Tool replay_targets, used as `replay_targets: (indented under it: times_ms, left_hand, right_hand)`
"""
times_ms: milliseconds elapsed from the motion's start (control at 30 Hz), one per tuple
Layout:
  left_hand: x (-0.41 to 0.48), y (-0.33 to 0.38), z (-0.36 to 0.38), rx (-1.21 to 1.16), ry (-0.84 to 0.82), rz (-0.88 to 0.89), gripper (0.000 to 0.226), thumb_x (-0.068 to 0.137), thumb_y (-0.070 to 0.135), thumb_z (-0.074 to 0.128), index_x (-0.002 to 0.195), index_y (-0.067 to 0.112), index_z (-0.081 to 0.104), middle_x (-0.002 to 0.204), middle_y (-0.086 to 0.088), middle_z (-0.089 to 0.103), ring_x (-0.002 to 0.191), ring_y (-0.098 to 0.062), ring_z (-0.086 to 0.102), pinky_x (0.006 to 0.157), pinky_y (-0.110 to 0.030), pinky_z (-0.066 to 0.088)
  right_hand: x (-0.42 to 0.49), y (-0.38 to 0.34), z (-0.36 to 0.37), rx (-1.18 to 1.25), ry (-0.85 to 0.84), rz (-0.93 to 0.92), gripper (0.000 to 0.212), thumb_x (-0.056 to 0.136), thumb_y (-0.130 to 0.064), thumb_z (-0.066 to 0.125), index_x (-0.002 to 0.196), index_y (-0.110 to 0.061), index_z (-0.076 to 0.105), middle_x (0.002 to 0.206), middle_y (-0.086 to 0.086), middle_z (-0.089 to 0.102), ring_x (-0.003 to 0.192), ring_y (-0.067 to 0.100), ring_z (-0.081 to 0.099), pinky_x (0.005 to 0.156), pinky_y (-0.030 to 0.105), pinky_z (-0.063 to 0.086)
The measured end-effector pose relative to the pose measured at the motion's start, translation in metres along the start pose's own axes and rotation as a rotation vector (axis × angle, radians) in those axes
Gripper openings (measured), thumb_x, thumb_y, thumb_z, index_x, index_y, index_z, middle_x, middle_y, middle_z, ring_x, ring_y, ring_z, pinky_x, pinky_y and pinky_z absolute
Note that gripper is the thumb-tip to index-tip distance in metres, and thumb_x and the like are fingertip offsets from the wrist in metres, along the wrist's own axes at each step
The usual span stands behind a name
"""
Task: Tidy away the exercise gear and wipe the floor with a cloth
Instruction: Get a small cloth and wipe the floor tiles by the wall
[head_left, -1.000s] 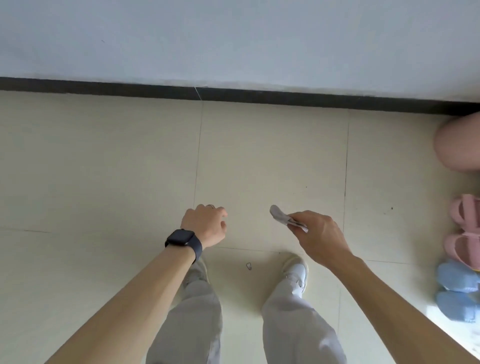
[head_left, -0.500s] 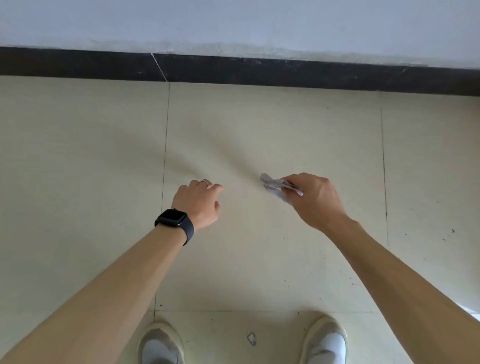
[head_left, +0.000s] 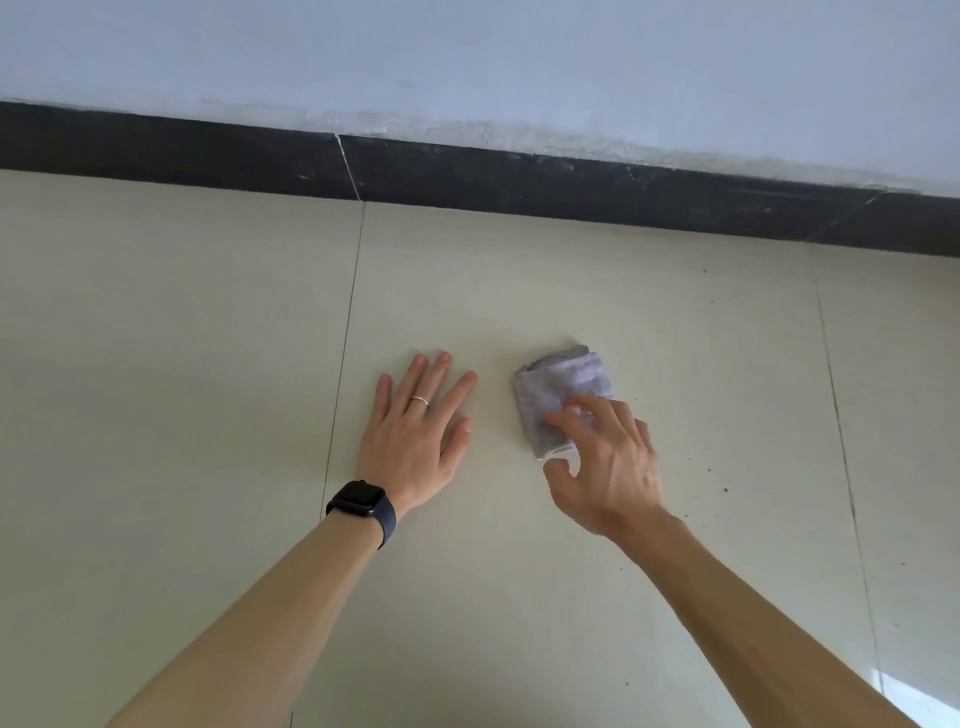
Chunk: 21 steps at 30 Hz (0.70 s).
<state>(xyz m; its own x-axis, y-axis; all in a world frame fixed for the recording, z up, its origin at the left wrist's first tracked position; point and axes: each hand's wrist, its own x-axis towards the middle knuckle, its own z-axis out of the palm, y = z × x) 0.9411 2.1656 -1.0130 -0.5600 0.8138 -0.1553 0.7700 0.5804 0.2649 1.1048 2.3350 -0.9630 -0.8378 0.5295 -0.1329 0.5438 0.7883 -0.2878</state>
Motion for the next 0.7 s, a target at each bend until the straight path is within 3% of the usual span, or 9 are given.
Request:
replay_targets:
  times_ms: [100, 167, 233, 333, 400, 500, 533, 600, 700]
  left_hand:
    - [0.0, -0.004, 0.002, -0.009, -0.012, -0.006, 0.054, 0.1, 0.045, 0.036, 0.153, 0.033, 0.035, 0.165, 0.002, 0.021, 0.153, -0.024, 0.016, 0.119, -0.054, 0.018]
    - [0.0, -0.003, 0.0, -0.03, -0.022, -0.011, 0.054, 0.1, 0.046, 0.036, 0.153, 0.034, 0.035, 0.165, 0.003, 0.022, 0.153, -0.024, 0.017, 0.119, -0.054, 0.019]
    - [0.001, -0.005, -0.003, -0.041, -0.014, -0.006, 0.054, 0.099, 0.047, 0.033, 0.152, 0.037, 0.033, 0.164, 0.004, 0.023, 0.152, -0.023, 0.019, 0.119, -0.054, 0.02]
    - [0.004, -0.024, -0.009, -0.027, 0.047, -0.095, 0.057, 0.098, 0.049, 0.03, 0.155, 0.039, 0.028, 0.166, 0.003, 0.018, 0.152, -0.024, 0.016, 0.12, -0.054, 0.014]
    - [0.006, -0.042, -0.011, -0.016, 0.078, -0.183, 0.06, 0.098, 0.051, 0.03, 0.156, 0.039, 0.024, 0.167, 0.003, 0.014, 0.153, -0.024, 0.013, 0.12, -0.056, 0.011]
    - [0.004, -0.059, -0.01, 0.022, 0.055, -0.22, 0.063, 0.096, 0.057, 0.026, 0.157, 0.042, 0.018, 0.168, 0.005, 0.007, 0.154, -0.021, 0.007, 0.121, -0.056, 0.007]
    - [0.005, -0.059, -0.009, 0.023, 0.05, -0.224, 0.063, 0.096, 0.058, 0.025, 0.157, 0.042, 0.016, 0.168, 0.006, 0.004, 0.154, -0.02, 0.005, 0.122, -0.056, 0.007]
    - [0.005, -0.059, -0.008, 0.012, 0.04, -0.219, 0.063, 0.097, 0.059, 0.024, 0.157, 0.043, 0.014, 0.167, 0.007, 0.002, 0.154, -0.019, 0.002, 0.122, -0.056, 0.006]
    - [0.005, -0.061, -0.005, 0.032, 0.04, -0.212, 0.064, 0.097, 0.06, 0.023, 0.157, 0.043, 0.01, 0.168, 0.006, 0.0, 0.154, -0.019, 0.001, 0.122, -0.055, 0.005]
  right_hand:
    - [0.016, -0.008, 0.002, 0.021, 0.021, 0.085, 0.049, 0.092, -0.039, 0.041, 0.135, -0.022, 0.057, 0.146, 0.004, 0.051, 0.132, 0.028, 0.046, 0.101, 0.045, 0.045]
    - [0.024, -0.011, 0.018, -0.005, -0.078, 0.084, 0.058, 0.1, -0.041, 0.027, 0.153, -0.018, 0.037, 0.163, 0.005, 0.029, 0.15, 0.024, 0.024, 0.119, 0.045, 0.029]
    - [0.03, -0.013, 0.036, -0.047, -0.104, 0.098, 0.062, 0.103, -0.039, 0.02, 0.159, -0.013, 0.021, 0.168, 0.007, 0.013, 0.155, 0.024, 0.008, 0.124, 0.049, 0.018]
    - [0.039, -0.027, 0.057, -0.101, -0.007, 0.199, 0.06, 0.104, -0.038, 0.024, 0.159, -0.013, 0.022, 0.167, 0.013, 0.014, 0.155, 0.03, 0.009, 0.122, 0.054, 0.016]
    - [0.028, -0.046, 0.063, -0.113, -0.031, 0.02, 0.058, 0.105, -0.038, 0.025, 0.159, -0.017, 0.024, 0.167, 0.01, 0.015, 0.155, 0.029, 0.008, 0.121, 0.055, 0.018]
    - [-0.014, -0.053, 0.069, -0.206, -0.204, -0.487, 0.056, 0.107, -0.041, 0.018, 0.161, -0.027, 0.011, 0.169, 0.003, 0.004, 0.156, 0.024, 0.0, 0.122, 0.051, 0.011]
    - [-0.013, -0.042, 0.065, -0.214, -0.218, -0.518, 0.055, 0.107, -0.043, 0.017, 0.161, -0.031, 0.01, 0.169, 0.002, 0.002, 0.156, 0.023, 0.001, 0.122, 0.05, 0.01]
    - [0.01, -0.014, 0.059, -0.186, -0.145, -0.345, 0.054, 0.107, -0.046, 0.016, 0.159, -0.037, 0.016, 0.168, 0.004, 0.0, 0.156, 0.024, 0.002, 0.121, 0.051, 0.013]
    - [0.074, 0.026, 0.034, -0.108, -0.09, 0.14, 0.053, 0.106, -0.049, 0.014, 0.158, -0.043, 0.007, 0.168, 0.003, -0.011, 0.155, 0.025, -0.009, 0.124, 0.052, 0.005]
